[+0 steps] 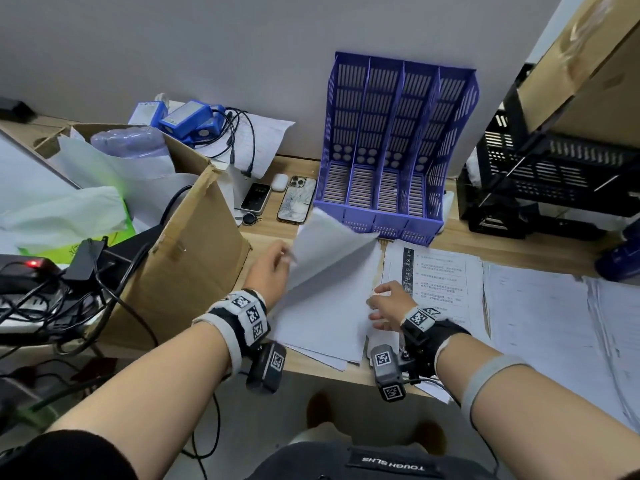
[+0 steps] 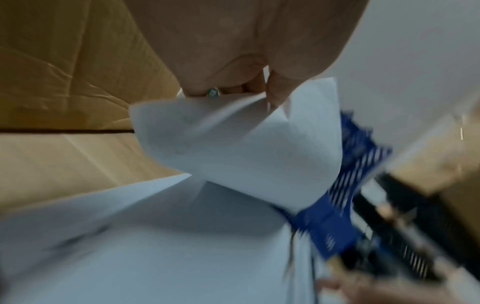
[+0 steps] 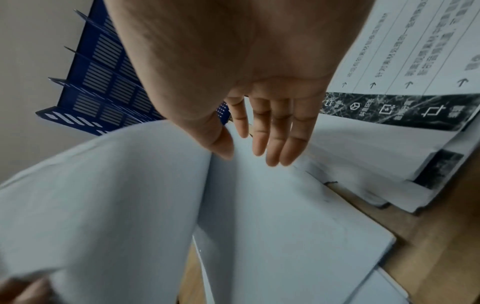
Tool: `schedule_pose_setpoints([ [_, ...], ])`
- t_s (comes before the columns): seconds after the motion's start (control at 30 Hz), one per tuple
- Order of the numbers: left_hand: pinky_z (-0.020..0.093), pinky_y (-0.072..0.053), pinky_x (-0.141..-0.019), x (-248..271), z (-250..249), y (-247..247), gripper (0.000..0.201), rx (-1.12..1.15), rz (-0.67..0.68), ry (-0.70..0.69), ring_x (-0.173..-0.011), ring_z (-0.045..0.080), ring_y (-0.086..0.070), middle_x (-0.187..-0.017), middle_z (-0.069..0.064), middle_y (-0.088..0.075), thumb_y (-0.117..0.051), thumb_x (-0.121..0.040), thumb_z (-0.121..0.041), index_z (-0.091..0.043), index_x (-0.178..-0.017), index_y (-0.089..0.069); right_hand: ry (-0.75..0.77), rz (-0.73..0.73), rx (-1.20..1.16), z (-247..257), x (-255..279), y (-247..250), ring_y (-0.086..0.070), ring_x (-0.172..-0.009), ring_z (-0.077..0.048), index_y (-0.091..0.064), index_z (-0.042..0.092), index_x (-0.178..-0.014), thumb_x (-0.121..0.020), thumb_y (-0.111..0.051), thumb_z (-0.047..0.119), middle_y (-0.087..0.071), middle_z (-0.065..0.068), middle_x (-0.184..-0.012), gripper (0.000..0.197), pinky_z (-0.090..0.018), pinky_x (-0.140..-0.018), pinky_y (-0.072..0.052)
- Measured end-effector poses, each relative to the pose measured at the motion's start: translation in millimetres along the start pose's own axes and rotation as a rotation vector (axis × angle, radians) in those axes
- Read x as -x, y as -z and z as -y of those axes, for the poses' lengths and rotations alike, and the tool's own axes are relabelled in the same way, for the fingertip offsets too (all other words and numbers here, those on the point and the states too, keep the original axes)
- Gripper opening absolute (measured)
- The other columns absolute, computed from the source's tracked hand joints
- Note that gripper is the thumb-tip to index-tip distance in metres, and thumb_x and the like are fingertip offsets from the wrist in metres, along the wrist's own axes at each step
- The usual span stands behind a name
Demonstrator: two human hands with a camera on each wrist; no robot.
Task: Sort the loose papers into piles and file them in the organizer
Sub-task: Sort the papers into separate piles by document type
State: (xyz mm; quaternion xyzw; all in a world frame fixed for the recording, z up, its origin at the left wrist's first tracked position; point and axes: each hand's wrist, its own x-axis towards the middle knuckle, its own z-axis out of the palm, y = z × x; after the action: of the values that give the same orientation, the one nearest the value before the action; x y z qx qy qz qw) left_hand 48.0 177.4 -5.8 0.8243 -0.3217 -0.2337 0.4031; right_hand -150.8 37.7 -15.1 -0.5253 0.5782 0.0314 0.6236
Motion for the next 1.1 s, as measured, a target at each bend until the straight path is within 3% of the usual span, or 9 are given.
schedule_pose_setpoints([
  [0.23, 0.02, -0.04, -0.048, -15, -34, 20, 0.03, 0.961, -0.268, 0.275, -0.049, 0.01, -0.048, -0.06, -0.001, -0.06, -0.037, -0.102, -0.005, -0.017, -0.081, -0.056, -0.074, 0.312, -0.255, 14, 19, -3, -0.07, -0.103, -0.038, -0.053, 0.013, -0.125, -0.086, -0.063, 0.057, -0.067, -0.017, -0.12, 0.06, -0.056, -0.091, -0.054],
  [0.4, 0.041, -0.057, -0.069, 6, -9, 3, 0.019, 0.742, -0.179, 0.424, -0.074, 0.027, -0.062, -0.086, 0.017, -0.068, -0.045, -0.094, -0.003, -0.01, -0.088, -0.061, -0.073, 0.429, -0.377, 20, 23, -22, -0.069, -0.107, -0.036, -0.051, 0.015, -0.13, -0.077, -0.063, 0.07, -0.063, -0.015, -0.127, 0.077, -0.058, -0.087, -0.056],
  [0.5, 0.026, -0.048, -0.052, 23, -12, 0, 0.014, 0.722, -0.028, 0.429, -0.058, 0.02, -0.057, -0.073, 0.008, -0.065, -0.047, -0.097, -0.004, -0.008, -0.092, -0.06, -0.057, 0.391, -0.36, 15, 20, -28, -0.07, -0.104, -0.035, -0.055, 0.018, -0.128, -0.075, -0.067, 0.067, -0.067, -0.013, -0.122, 0.073, -0.059, -0.086, -0.056],
  [0.6, 0.029, -0.055, -0.062, 26, -19, -3, 0.021, 0.747, 0.094, 0.322, -0.077, 0.019, -0.066, -0.091, 0.007, -0.07, -0.052, -0.097, -0.005, -0.015, -0.114, -0.059, -0.036, 0.319, -0.313, 14, 19, -28, -0.068, -0.099, -0.031, -0.059, 0.02, -0.124, -0.077, -0.061, 0.072, -0.068, -0.009, -0.111, 0.07, -0.048, -0.076, -0.059],
  [0.7, 0.024, -0.054, -0.068, 23, -28, -12, 0.029, 0.645, 0.232, 0.165, -0.076, 0.015, -0.061, -0.079, 0.003, -0.062, -0.058, -0.094, 0.0, -0.018, -0.117, -0.063, -0.033, 0.233, -0.354, 15, 13, -18, -0.065, -0.082, -0.025, -0.063, 0.018, -0.113, -0.079, -0.053, 0.077, -0.065, -0.006, -0.091, 0.069, -0.039, -0.069, -0.056],
  [0.87, 0.011, -0.048, -0.081, 25, -27, -37, 0.021, 0.371, 0.595, 0.145, -0.089, -0.003, -0.065, -0.099, -0.005, -0.073, -0.068, -0.091, -0.015, -0.02, -0.11, -0.073, -0.073, 0.078, -0.435, 0, 5, 24, -0.066, -0.099, -0.028, -0.061, 0.024, -0.119, -0.082, -0.042, 0.079, -0.068, -0.006, -0.11, 0.07, -0.053, -0.09, -0.051],
  [0.93, 0.016, -0.047, -0.083, 20, -9, -46, 0.022, 0.221, 0.535, 0.235, -0.104, -0.002, -0.063, -0.112, -0.007, -0.069, -0.069, -0.09, -0.031, -0.027, -0.111, -0.072, -0.115, 0.028, -0.437, -12, 6, 43, -0.063, -0.101, -0.029, -0.062, 0.026, -0.114, -0.079, -0.046, 0.081, -0.066, -0.004, -0.109, 0.067, -0.054, -0.092, -0.049],
  [1.03, 0.034, -0.046, -0.099, 10, 28, -57, 0.047, -0.053, 0.268, 0.478, -0.122, 0.025, -0.054, -0.131, 0.008, -0.056, -0.074, -0.084, -0.034, -0.022, -0.126, -0.056, -0.167, -0.048, -0.242, -48, -18, 71, -0.054, -0.125, -0.031, -0.061, 0.028, -0.123, -0.059, -0.066, 0.082, -0.057, -0.001, -0.135, 0.084, -0.058, -0.108, -0.039],
  [1.1, 0.041, -0.048, -0.101, 2, 44, -63, 0.063, -0.091, 0.191, 0.613, -0.116, 0.034, -0.058, -0.138, 0.01, -0.051, -0.074, -0.081, -0.034, -0.016, -0.134, -0.046, -0.113, -0.035, 0.018, -70, -33, 82, -0.055, -0.122, -0.031, -0.057, 0.019, -0.128, -0.075, -0.066, 0.055, -0.058, -0.006, -0.131, 0.065, -0.046, -0.107, -0.041],
])
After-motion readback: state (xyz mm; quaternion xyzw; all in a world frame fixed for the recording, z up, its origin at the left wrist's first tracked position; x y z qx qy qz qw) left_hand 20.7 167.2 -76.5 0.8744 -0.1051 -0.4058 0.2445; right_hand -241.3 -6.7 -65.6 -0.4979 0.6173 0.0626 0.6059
